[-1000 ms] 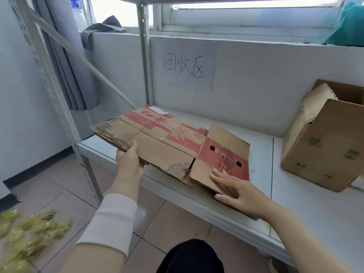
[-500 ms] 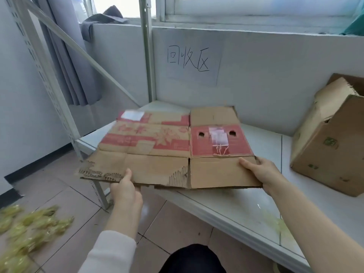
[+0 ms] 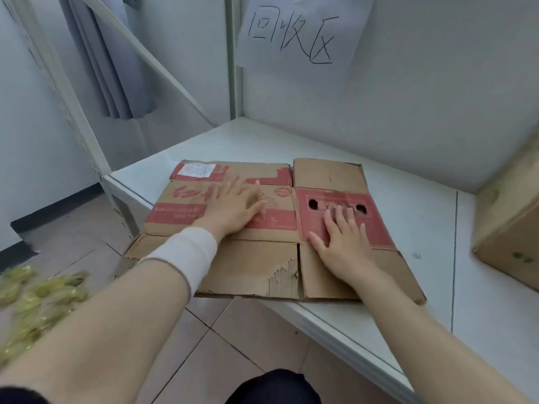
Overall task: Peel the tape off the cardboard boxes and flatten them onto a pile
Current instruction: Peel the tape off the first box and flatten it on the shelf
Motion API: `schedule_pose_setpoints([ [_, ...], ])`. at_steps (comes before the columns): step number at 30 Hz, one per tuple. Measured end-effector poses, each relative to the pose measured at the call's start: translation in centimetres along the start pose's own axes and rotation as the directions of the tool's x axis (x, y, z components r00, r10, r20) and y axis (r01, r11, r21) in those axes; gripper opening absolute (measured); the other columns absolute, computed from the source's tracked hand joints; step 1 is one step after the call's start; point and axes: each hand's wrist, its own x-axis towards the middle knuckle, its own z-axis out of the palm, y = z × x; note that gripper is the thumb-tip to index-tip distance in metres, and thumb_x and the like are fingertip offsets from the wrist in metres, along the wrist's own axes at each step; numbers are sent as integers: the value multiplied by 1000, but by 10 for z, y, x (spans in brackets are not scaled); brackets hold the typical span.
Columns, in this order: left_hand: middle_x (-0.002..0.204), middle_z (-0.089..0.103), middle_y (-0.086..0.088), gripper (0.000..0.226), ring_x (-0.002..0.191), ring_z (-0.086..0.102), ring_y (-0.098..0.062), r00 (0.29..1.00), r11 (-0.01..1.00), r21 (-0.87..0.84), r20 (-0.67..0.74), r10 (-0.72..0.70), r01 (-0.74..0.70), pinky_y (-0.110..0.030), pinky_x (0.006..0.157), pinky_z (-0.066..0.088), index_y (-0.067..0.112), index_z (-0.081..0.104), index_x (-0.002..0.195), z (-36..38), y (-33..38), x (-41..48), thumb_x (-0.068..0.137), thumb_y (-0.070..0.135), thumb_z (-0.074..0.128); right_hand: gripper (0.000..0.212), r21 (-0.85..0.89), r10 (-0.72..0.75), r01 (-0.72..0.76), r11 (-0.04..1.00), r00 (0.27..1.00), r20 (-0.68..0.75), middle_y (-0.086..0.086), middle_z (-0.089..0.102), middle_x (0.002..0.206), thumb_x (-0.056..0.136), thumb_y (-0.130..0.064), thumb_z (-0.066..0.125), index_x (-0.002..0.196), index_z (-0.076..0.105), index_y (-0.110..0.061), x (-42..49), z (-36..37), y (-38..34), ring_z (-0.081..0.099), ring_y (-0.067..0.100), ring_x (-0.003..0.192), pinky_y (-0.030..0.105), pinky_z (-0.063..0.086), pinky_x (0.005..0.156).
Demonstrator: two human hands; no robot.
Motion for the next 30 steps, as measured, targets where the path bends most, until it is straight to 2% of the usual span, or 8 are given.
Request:
schedule_pose_setpoints([
  [5, 159, -2, 3, 63, 146, -5, -17, 999, 997, 65, -29, -45, 47, -50, 117, -3, 40, 9, 147, 26, -7, 17, 90, 65, 17, 70, -41, -16, 15, 999, 1000, -26, -2, -17, 156, 92, -59, 14, 148, -7, -23, 4, 20, 4, -18, 14, 143, 36, -12, 116],
  [9, 159, -5, -5, 65, 146, -6, -20, 990, 988, 73, -39, -135, 137, -51, 116, -5, 37, 9, 148, 16, -22, 38, 90, 65, 18, 73, -43, -30, 30, 999, 1000, 2, -2, -23, 154, 90, -61, 7, 147, -13, -21, -7, 15, 4, -24, 12, 140, 35, -15, 115],
  [12, 159, -7, -7, 68, 146, -8, -21, 977, 976, 48, -45, -210, 212, -50, 117, -4, 32, 4, 149, 15, -36, 58, 91, 64, 17, 87, -69, -58, 58, 996, 998, 1, -6, -26, 152, 71, -67, -13, 145, -18, -22, -22, 17, 7, -26, 7, 138, 32, -17, 113],
  [14, 158, -7, -8, 70, 146, -9, -23, 971, 970, 64, -54, -232, 235, -50, 117, -4, 30, 3, 149, 19, -38, 66, 90, 66, 16, 90, -67, -48, 48, 997, 999, -1, -8, -26, 152, 66, -67, -17, 145, -18, -24, -27, 19, 8, -26, 6, 138, 31, -17, 114],
  [19, 159, -7, -8, 70, 146, -8, -24, 969, 968, 52, -58, -241, 244, -47, 118, -3, 28, 5, 150, 16, -35, 64, 91, 64, 15, 91, -66, -33, 32, 997, 999, -14, -9, -20, 154, 67, -68, -15, 147, -12, -24, -28, 17, 4, -20, 7, 141, 32, -13, 116],
  [21, 159, -6, -9, 70, 146, -6, -24, 973, 972, 48, -31, -227, 228, -45, 119, -2, 25, 6, 150, 11, -29, 53, 92, 62, 16, 85, -59, -24, 25, 998, 1000, 9, -7, -19, 155, 75, -69, -7, 147, -12, -23, -28, 15, 3, -19, 8, 141, 32, -12, 117],
  [25, 158, -8, -8, 75, 146, -8, -21, 995, 988, 118, -19, -96, 97, -39, 119, -4, 21, 3, 150, 17, -20, 4, 91, 64, 16, 74, -61, 7, -2, 998, 997, 73, -4, -19, 155, 90, -60, 10, 147, -12, -20, -28, 9, 0, -20, 11, 142, 37, -11, 117],
  [30, 158, -8, -6, 75, 146, -8, -19, 995, 988, 122, -39, -94, 98, -36, 119, -4, 20, 2, 150, 21, -24, -19, 91, 63, 20, 83, -82, 46, -39, 996, 994, 96, 6, -26, 153, 87, -65, 8, 145, -19, -11, -37, 17, -18, -24, 19, 141, 42, -11, 117],
])
